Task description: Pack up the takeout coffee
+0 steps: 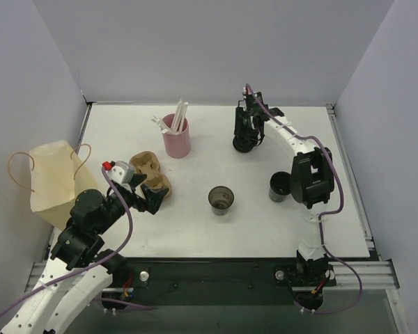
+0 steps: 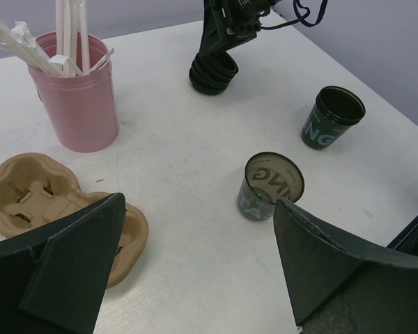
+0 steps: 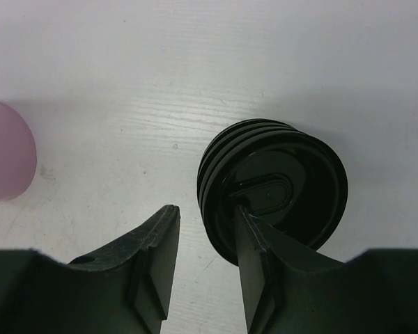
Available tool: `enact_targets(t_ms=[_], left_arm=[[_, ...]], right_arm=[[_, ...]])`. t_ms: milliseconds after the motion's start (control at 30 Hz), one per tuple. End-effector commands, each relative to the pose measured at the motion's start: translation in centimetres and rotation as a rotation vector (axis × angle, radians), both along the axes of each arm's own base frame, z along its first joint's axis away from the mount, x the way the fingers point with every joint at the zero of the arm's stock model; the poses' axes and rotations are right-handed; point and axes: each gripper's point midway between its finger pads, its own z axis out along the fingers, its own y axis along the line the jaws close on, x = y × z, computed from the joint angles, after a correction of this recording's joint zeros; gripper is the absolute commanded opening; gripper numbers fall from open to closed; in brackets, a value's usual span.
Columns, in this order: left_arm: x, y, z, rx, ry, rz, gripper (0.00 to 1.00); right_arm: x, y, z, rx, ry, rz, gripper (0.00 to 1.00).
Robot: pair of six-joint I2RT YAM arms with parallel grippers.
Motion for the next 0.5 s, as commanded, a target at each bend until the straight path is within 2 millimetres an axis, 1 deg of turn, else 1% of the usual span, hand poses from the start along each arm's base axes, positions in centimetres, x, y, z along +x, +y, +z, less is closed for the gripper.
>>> enact_targets(t_ms=[0, 200, 300, 467], left_arm=[[0.1, -0.2, 0.7, -0.003, -0.027, -0.011, 0.97], [0.2, -0.1, 0.7, 0.0, -0.027, -0.003, 0.97], [0.3, -0.1, 0.5, 0.003, -0.024, -0.003, 0.97], [0.3, -0.1, 0.5, 0.004, -0.022, -0.005, 0.97]], right_arm=[[1.0, -0.1, 0.7, 0.01, -0.019, 0.005, 0.36], [1.1, -0.4, 0.0, 0.012, -0.004, 0.009, 0.34], [1.0, -0.5, -0.4, 0.012, 0.004, 0.01, 0.3], [1.1, -0.5, -0.4, 0.02, 0.007, 0.014, 0.26]])
